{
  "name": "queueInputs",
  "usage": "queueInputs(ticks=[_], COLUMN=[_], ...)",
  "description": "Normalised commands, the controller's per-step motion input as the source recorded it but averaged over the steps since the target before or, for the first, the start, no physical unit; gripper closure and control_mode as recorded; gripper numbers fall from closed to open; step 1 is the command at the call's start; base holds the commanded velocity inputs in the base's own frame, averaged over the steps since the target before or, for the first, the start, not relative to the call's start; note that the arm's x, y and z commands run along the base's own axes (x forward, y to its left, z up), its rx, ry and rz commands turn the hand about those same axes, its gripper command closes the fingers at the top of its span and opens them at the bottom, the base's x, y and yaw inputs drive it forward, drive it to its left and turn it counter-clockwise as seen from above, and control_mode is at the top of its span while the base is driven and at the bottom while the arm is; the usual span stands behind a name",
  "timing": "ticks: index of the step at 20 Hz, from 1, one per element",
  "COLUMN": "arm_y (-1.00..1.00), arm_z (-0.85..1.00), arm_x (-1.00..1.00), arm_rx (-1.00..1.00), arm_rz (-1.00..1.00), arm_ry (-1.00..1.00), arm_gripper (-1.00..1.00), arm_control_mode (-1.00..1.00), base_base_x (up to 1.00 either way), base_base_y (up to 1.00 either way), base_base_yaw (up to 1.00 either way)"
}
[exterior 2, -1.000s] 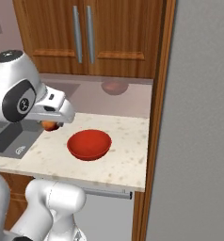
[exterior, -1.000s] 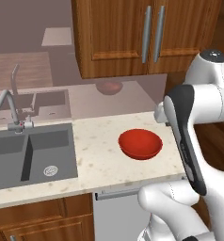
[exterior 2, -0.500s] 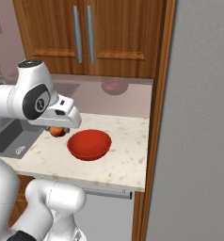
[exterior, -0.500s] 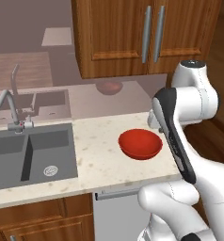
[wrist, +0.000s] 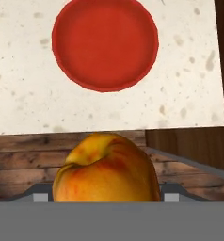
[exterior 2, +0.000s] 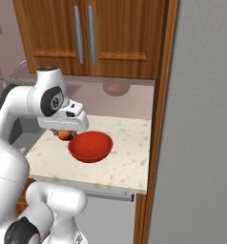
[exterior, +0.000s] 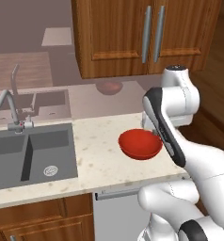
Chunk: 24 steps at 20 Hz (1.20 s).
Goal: Take the carrot, peach, and bell pepper from the freezer and place them in the bowl on the counter.
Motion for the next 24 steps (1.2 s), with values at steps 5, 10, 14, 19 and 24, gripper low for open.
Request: queueInputs(ticks=[5,10,14,19,24], arm_y=[0.0,0.0,0.0,0.0,0.0], arm_z=[-0.53,-0.5,-0.52,-0.41,-0.34], arm_x=[0.43,0.49,0.56,0.51,0.51], arm_rx=[0.0,0.02,0.04,0.04,0.03], arm_rz=[0.0,0.0,0.0,0.0,0.0], arm_ry=[0.02,0.0,0.0,0.0,0.0], arm_gripper=[1.0,1.0,1.0,1.0,1.0], arm_control_mode=[-1.0,-1.0,-1.0,-1.0,-1.0], base_base_x=[0.0,0.0,0.0,0.0,0.0], base_base_y=[0.0,0.0,0.0,0.0,0.0], base_base_yaw=[0.0,0.0,0.0,0.0,0.0])
